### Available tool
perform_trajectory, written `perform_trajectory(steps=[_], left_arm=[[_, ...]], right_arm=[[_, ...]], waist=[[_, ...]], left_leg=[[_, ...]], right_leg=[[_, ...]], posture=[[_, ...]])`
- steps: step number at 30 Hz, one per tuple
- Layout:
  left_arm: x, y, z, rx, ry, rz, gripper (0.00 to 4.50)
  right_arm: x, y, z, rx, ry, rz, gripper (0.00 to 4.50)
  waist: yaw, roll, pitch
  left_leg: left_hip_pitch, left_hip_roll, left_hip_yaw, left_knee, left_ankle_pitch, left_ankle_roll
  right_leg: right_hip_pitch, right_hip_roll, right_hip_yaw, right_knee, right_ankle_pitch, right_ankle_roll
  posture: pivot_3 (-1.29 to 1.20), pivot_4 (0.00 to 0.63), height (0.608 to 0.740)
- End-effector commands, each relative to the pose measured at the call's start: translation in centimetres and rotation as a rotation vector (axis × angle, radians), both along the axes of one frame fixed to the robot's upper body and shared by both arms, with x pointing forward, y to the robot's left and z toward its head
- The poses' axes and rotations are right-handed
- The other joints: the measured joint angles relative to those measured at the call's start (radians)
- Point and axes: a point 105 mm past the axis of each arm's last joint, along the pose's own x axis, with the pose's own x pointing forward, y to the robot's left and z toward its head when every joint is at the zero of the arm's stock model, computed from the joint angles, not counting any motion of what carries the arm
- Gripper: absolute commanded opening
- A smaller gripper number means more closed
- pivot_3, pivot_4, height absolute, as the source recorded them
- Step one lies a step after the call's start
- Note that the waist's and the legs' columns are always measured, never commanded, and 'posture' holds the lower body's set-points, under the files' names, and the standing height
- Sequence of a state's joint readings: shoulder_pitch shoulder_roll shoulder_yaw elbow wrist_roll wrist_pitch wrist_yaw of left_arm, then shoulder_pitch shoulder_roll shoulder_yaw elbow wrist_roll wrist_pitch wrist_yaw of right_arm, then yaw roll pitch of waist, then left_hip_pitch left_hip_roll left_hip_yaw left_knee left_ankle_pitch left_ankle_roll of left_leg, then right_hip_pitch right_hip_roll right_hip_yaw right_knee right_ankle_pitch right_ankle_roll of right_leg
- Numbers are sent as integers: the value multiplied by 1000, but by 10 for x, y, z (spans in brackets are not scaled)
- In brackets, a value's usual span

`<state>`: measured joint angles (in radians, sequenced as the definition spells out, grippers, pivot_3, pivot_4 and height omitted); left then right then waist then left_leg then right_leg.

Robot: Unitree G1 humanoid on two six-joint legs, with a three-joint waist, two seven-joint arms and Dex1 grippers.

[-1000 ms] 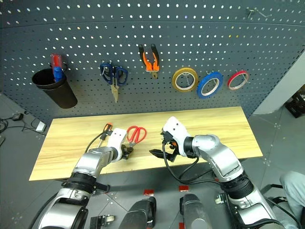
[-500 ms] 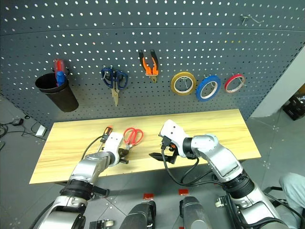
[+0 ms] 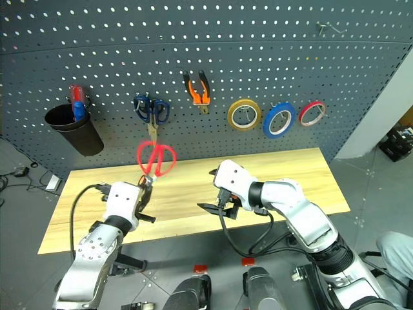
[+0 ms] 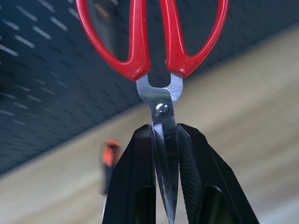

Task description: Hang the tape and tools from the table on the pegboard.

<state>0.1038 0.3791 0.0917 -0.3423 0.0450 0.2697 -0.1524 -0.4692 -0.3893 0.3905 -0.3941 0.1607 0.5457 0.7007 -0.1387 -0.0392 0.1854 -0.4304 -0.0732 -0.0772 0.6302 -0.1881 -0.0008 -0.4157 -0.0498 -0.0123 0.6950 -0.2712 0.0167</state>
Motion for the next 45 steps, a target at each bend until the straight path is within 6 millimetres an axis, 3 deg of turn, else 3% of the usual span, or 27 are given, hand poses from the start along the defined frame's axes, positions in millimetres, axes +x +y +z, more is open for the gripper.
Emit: perform_trajectory(steps=[1,6,12,17,28,33,39,45], left_arm=[[0,5,38,88,-174,39,353],[10,2,63,136,-277,8,353],[29,7,78,139,-305,9,353],[51,4,71,159,-250,-33,353],[80,19,45,90,-111,27,353],[83,18,30,61,-34,7,2019],[57,35,-11,-60,123,48,3797],[29,87,-33,-283,279,187,3797]], right_arm=[[9,-1,32,102,-124,-49,4500],[17,-1,52,175,-127,-74,4500],[19,1,57,202,-113,-89,4500],[20,5,60,192,-121,-69,4500],[25,7,64,196,-123,-65,4500],[25,8,61,193,-114,-68,4500],[24,10,48,156,-71,-109,4500],[12,26,29,87,108,-146,4500]], waist=[[0,0,0],[1,1,-3],[-4,1,-11],[-7,1,-11],[-16,1,-11],[-27,1,-11],[-52,2,-12],[-62,4,-10]], left_leg=[[1,0,0,0,0,0],[10,0,-1,0,1,1],[10,0,0,-1,1,2],[10,0,0,-1,1,2],[10,0,-1,-1,1,2],[10,0,-1,-1,0,2],[10,0,-1,-1,0,3],[10,1,-2,-2,0,2]], right_leg=[[2,0,0,0,0,0],[12,0,-1,-6,-2,6],[12,1,0,-7,1,2],[12,1,0,-6,1,2],[12,1,0,-6,2,2],[12,1,0,-6,2,2],[11,1,1,-6,2,2],[10,1,0,-4,1,2]], posture=[[-243,123,740],[-250,120,740],[-257,121,740],[-265,123,740],[-271,126,740],[-280,127,740],[-287,133,740],[-269,179,740]])
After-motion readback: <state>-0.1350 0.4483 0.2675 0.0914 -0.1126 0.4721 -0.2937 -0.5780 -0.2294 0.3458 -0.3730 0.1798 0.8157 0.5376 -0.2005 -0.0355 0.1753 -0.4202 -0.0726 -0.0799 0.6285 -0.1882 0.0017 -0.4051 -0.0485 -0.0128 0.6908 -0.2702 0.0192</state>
